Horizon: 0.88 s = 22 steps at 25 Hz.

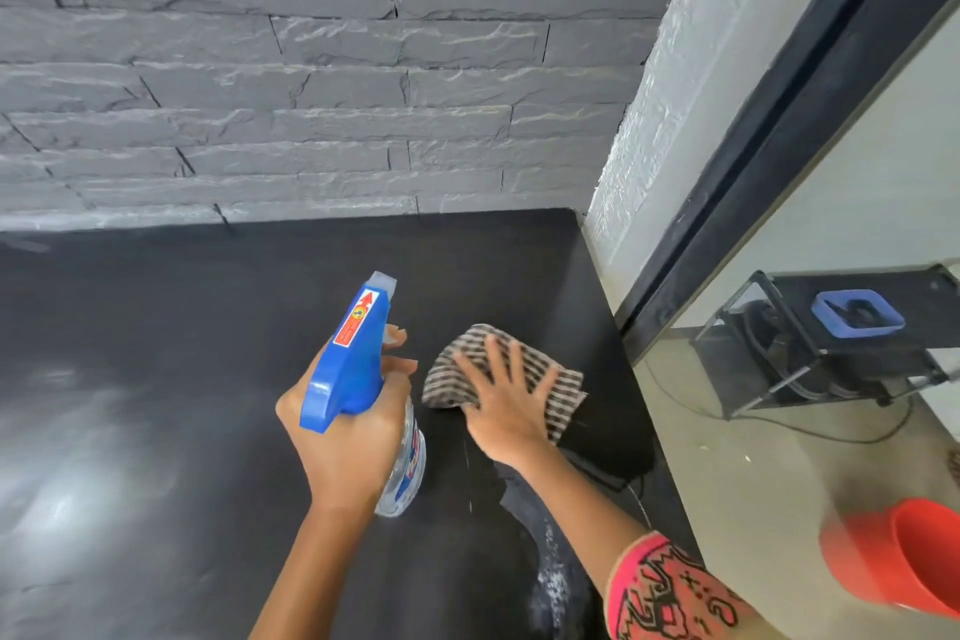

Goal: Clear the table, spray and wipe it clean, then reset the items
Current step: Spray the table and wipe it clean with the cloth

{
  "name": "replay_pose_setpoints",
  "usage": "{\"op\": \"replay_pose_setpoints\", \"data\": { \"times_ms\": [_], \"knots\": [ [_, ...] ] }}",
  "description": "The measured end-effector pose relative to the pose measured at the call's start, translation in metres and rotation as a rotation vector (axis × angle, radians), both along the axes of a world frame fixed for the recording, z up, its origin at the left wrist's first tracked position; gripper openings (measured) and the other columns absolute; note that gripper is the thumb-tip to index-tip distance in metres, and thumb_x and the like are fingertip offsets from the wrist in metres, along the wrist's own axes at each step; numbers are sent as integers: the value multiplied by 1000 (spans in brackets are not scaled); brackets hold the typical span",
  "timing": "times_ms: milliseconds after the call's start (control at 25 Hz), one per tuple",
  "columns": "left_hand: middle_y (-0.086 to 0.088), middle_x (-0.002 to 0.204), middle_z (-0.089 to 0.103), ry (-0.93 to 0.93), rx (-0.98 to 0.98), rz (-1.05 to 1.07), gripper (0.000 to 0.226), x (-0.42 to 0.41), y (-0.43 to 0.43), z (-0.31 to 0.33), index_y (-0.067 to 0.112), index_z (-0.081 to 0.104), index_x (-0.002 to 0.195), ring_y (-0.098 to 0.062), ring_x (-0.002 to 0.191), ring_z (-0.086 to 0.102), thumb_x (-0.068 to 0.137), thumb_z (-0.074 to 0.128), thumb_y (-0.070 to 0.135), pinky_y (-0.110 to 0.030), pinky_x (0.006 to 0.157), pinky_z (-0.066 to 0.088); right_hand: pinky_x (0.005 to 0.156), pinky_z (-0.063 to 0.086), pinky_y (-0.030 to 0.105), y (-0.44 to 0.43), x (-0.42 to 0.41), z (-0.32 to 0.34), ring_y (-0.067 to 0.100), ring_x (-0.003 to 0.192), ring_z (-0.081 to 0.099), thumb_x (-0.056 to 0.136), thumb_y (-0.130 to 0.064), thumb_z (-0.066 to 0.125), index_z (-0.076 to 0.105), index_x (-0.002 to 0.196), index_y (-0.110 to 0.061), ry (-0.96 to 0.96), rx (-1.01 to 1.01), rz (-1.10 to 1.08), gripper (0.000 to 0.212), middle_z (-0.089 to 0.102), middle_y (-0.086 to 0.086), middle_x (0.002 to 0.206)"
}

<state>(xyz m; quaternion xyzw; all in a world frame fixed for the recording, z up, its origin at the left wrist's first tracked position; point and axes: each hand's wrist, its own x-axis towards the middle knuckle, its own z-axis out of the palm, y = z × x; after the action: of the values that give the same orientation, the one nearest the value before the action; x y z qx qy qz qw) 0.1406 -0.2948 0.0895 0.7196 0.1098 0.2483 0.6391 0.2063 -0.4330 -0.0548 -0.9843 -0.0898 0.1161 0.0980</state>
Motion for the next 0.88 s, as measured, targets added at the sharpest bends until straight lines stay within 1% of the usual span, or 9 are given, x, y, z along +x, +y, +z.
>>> {"op": "replay_pose_setpoints", "data": {
  "times_ms": [80,160,280,440,560,680,760,840,880],
  "knots": [
    [20,76,69,-11,17,6,34,-10,-3,-2,32,61,80,-6,67,69,66,51,2,-15,65,52,101,-19,68,-1,-29,-8,25,144,-15,90,-38,47,4,143,-50,-16,-18,229,70,-12,-5,158],
    [19,78,69,-30,-6,10,32,-16,-5,-5,28,61,83,-6,69,69,68,51,2,-12,65,51,98,-24,64,-34,-55,-16,24,144,-15,86,-32,53,-4,140,-55,-54,-29,320,82,-16,-10,156],
    [21,79,69,-33,-62,-7,26,-15,-4,-8,27,61,86,-4,71,68,72,52,7,-10,67,50,102,-15,67,-105,-54,-22,19,143,-17,88,-35,51,-12,135,-61,-86,-86,153,84,-21,-16,152],
    [22,77,69,-10,-93,-38,18,-16,-5,-11,13,62,89,-1,72,67,77,54,1,-8,67,49,107,7,70,-135,-17,-5,20,144,-14,95,-36,42,1,142,-53,48,-55,-131,64,-13,-12,157],
    [22,75,69,-30,-91,-29,27,-16,-6,-8,28,59,83,-2,70,67,74,52,4,-10,68,50,106,7,71,-121,-27,-4,24,144,-12,96,-37,41,-3,143,-50,-10,-84,-138,66,-12,-7,158],
    [22,76,68,-51,-93,-32,27,-16,-6,-8,27,57,85,-1,70,66,73,50,3,-11,69,50,106,2,69,-124,-85,-8,26,145,-10,93,-37,47,-7,142,-51,-55,-112,-57,75,-9,-5,158],
    [23,77,67,-55,-90,-38,28,-17,-6,-9,25,56,87,-1,70,67,73,50,1,-12,70,51,104,12,70,-131,-137,-8,30,145,7,83,-34,62,3,144,-50,-96,-137,-36,86,9,-1,159],
    [22,75,67,-44,-70,-39,28,-16,-6,-10,22,56,88,-1,71,67,74,49,-2,-12,70,51,97,30,67,-136,-181,-6,33,136,34,63,-33,81,26,143,-44,-85,-147,-19,97,35,2,150],
    [19,75,67,-35,-64,-43,26,-16,-6,-10,16,56,90,-1,71,67,75,49,-5,-12,70,51,93,35,65,-138,-195,-7,33,132,41,56,-33,85,34,141,-42,-74,-175,-24,99,42,3,146]
  ]
}}
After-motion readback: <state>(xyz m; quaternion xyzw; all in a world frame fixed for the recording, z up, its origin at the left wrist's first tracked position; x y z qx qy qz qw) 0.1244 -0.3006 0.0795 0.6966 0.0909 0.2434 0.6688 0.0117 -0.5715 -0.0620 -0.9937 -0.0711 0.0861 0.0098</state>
